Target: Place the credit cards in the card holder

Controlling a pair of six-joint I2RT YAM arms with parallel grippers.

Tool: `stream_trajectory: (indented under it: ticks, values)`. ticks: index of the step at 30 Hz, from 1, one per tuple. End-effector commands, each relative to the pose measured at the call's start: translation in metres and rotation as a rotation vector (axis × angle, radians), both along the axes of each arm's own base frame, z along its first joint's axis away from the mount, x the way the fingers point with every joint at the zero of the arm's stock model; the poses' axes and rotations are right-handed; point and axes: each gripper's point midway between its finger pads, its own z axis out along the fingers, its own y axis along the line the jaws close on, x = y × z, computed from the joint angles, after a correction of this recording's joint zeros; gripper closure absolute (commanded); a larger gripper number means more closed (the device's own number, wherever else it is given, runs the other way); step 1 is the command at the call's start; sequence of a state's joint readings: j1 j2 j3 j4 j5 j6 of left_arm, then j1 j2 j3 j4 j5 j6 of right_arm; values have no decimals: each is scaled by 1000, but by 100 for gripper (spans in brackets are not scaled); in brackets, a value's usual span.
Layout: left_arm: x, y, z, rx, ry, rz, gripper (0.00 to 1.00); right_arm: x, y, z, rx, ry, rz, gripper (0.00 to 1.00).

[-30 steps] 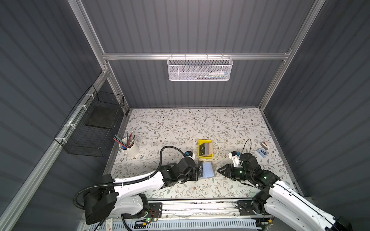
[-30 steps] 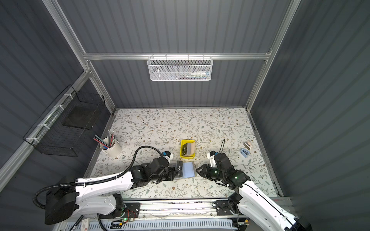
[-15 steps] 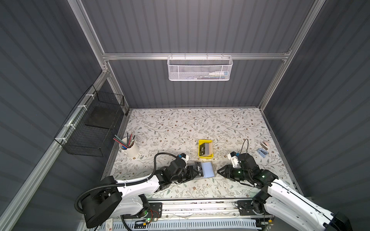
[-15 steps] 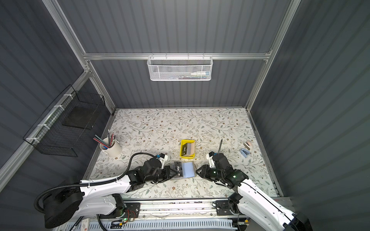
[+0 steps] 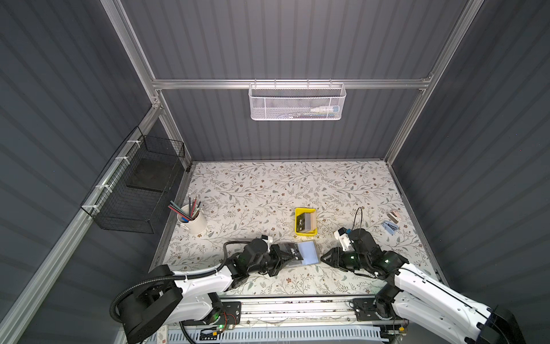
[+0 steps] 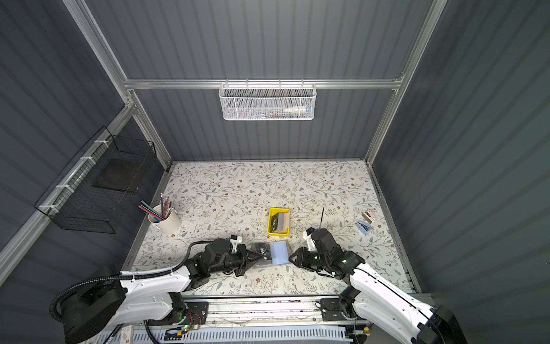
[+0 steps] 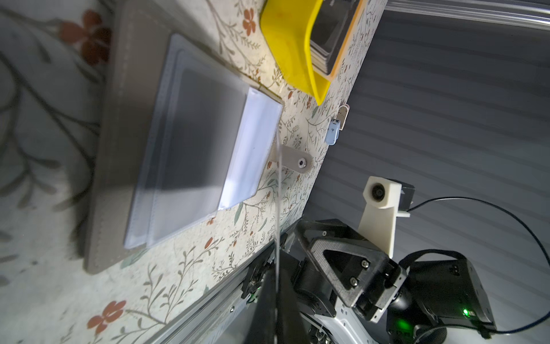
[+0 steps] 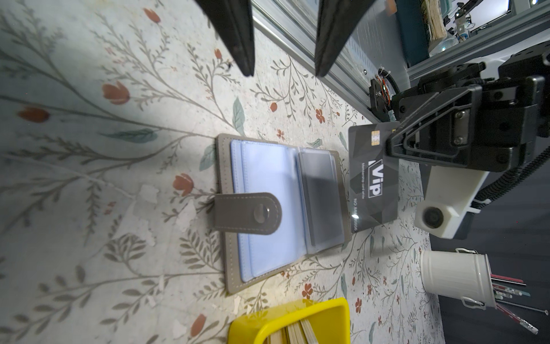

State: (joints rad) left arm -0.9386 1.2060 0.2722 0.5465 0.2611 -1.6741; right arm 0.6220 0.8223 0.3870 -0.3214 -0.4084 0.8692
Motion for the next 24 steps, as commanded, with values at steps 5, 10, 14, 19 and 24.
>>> stream_trajectory:
  ticks: [5, 10, 14, 19, 24]
  values:
    - [-3, -8, 12, -76, 55, -7, 96, 6, 3, 7, -4, -34, 4, 63]
    - [-3, -11, 11, -57, 34, -37, 97, 6, 0, 3, -15, -31, -6, 64]
    - [-9, -28, 18, -16, -62, -191, 100, 4, -7, -3, -57, -16, -21, 65]
    - [-5, -35, 22, 61, -199, -277, 100, 8, -12, -5, -91, -33, -35, 66]
    - [2, -34, 33, 57, -306, -267, 99, 8, -14, -10, -108, -30, -41, 66]
